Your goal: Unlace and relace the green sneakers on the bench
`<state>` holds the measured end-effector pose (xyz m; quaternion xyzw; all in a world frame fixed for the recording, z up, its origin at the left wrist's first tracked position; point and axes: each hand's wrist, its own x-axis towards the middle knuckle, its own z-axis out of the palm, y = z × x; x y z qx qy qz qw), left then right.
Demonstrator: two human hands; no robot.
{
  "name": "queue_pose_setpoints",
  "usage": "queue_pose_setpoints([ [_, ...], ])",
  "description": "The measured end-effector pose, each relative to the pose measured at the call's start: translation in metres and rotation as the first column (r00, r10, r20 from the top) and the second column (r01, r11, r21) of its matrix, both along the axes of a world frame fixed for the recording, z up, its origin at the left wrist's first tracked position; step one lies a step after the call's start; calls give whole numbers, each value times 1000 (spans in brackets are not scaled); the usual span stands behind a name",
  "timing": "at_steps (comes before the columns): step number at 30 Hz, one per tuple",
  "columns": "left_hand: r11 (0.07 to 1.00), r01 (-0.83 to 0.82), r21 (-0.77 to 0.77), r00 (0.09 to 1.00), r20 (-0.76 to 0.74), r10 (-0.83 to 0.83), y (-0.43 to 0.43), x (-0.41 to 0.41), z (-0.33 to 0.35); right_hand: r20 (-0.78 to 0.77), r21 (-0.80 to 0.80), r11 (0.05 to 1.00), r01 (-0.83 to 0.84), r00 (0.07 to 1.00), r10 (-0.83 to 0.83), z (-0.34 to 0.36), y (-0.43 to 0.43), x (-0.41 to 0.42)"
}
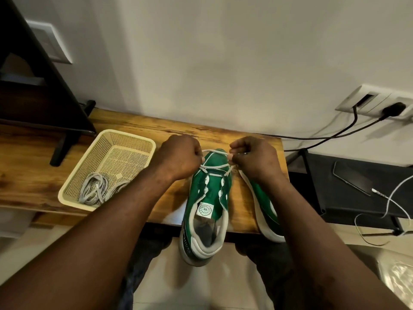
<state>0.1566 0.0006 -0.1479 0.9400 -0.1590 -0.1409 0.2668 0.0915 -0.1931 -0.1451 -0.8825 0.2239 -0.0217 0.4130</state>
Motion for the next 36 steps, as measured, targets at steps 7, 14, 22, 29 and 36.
queue_pose_setpoints([
  [7,982,124,141,958,-276,-81,-19,-19,-11,-191,-104,984,-146,974,125,7,5,-1],
  [14,977,126,170,964,-255,-80,-18,-18,-7,-278,-131,918,-375,902,329,-9,30,-2],
  [22,993,62,104,963,-267,-32,-8,-12,-9,-169,-243,900,-361,930,327,-26,44,-8],
  [29,996,-89,-31,911,-407,69,2,-9,-14,-144,-161,920,-357,931,336,-21,54,-14],
  [36,994,-96,-48,876,-478,62,9,-7,-17,-128,-297,892,-340,940,315,-24,61,-19],
])
